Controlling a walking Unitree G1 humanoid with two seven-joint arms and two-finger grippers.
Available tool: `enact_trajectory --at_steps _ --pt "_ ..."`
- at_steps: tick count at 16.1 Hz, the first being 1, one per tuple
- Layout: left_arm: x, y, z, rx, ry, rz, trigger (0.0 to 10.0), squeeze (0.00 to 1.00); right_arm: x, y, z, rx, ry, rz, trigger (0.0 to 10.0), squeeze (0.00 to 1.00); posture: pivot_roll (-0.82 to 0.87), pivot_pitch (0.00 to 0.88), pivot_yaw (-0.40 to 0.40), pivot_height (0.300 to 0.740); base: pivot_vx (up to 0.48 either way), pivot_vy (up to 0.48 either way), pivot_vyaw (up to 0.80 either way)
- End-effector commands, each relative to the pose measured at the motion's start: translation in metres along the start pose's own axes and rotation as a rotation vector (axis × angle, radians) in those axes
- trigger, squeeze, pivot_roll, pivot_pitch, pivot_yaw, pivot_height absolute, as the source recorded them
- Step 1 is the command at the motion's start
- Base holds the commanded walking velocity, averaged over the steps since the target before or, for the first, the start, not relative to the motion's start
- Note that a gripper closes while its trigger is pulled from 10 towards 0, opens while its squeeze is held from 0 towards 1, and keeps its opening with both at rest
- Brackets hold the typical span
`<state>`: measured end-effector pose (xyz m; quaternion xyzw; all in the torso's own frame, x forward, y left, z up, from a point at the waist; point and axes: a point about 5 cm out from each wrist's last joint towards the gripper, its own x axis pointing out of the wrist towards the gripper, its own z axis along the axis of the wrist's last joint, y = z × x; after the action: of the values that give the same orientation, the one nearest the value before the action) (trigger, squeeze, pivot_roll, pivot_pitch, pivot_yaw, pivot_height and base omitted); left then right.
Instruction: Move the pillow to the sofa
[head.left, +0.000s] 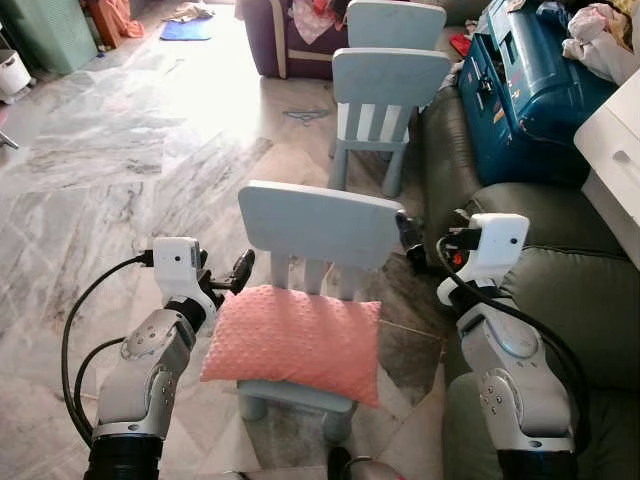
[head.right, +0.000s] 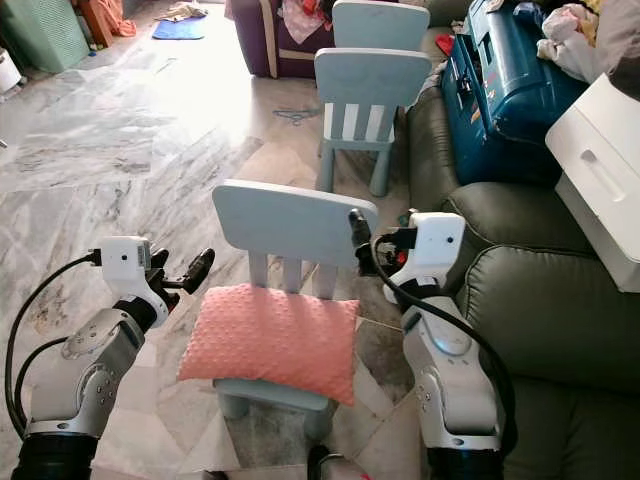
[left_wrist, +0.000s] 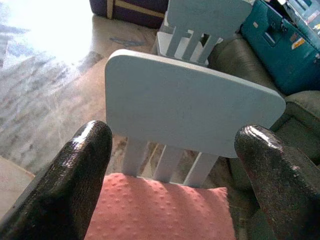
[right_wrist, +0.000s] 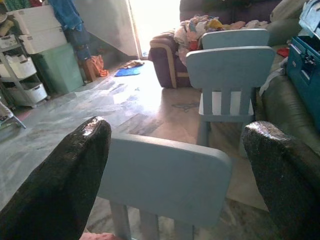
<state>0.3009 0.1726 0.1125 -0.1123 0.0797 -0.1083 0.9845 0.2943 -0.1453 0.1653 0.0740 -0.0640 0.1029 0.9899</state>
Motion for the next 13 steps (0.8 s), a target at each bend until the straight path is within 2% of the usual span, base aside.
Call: enact_trajectory --at_steps 1,12,13 --pt "-0.0015 0.0017 -0.0029 -0.023 0.02 0.007 10.0 0.0 -0.0012 -0.0004 0.0004 0.0 0.005 0.002 10.0 0.0 -0.12 0.128 -0.002 0.74 0.0 0.0 0.0" --pt "0.0004 0.0028 -0.0009 0.005 0.025 0.013 10.0 0.0 0.0001 -0.0018 0.0001 -0.011 0.021 -0.004 10.0 0.0 -0.13 0.128 -0.006 0.74 0.0 0.0 0.0" --pt "0.0002 0.0027 -0.0009 0.006 0.025 0.014 10.0 0.0 -0.0002 -0.0019 -0.0007 -0.003 0.024 -0.008 10.0 0.0 -0.13 0.128 -0.006 0.74 0.0 0.0 -0.8"
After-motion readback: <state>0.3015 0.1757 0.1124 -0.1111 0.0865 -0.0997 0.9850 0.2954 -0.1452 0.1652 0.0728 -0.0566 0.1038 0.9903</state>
